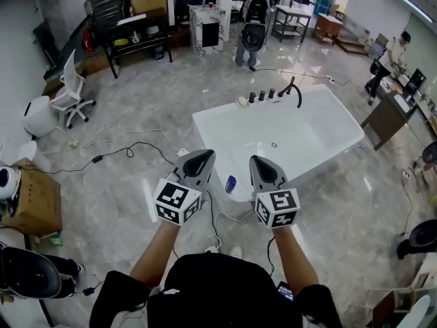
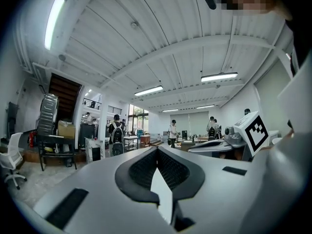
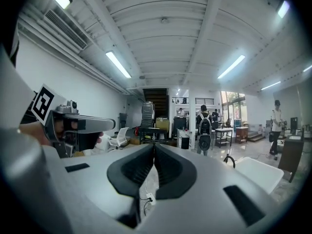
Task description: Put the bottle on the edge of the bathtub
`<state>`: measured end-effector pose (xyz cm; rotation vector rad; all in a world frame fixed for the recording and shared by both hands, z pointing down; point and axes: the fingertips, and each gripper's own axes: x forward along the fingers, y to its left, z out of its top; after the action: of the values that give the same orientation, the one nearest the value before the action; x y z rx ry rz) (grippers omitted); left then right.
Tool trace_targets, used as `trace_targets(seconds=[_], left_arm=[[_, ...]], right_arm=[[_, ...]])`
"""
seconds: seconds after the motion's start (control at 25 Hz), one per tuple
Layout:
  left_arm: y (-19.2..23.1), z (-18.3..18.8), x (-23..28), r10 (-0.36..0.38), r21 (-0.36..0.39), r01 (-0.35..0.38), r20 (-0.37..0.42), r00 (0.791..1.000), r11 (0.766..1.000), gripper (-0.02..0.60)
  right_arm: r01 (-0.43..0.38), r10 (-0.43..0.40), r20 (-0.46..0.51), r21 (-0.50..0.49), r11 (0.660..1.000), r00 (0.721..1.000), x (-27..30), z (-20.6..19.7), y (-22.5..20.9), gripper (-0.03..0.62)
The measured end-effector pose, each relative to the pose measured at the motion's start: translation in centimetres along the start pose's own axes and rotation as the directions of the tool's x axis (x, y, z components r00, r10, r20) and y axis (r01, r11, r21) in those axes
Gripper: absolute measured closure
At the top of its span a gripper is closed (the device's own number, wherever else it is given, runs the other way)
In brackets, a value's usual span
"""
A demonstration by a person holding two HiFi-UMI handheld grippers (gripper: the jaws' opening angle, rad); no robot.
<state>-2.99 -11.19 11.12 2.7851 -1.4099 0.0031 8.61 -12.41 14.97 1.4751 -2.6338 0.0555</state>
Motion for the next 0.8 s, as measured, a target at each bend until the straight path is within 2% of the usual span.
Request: trace_targets(seconds=[0.8], left_arm=[[-1.5, -0.1, 0.9, -0.031, -0.015, 0.031, -0.003, 1.000, 0.999, 0.568]], right_arm=[[0.017, -0.017, 0.015, 0.018, 1.000, 1.000, -0.8, -0.3, -0.7, 0.569]])
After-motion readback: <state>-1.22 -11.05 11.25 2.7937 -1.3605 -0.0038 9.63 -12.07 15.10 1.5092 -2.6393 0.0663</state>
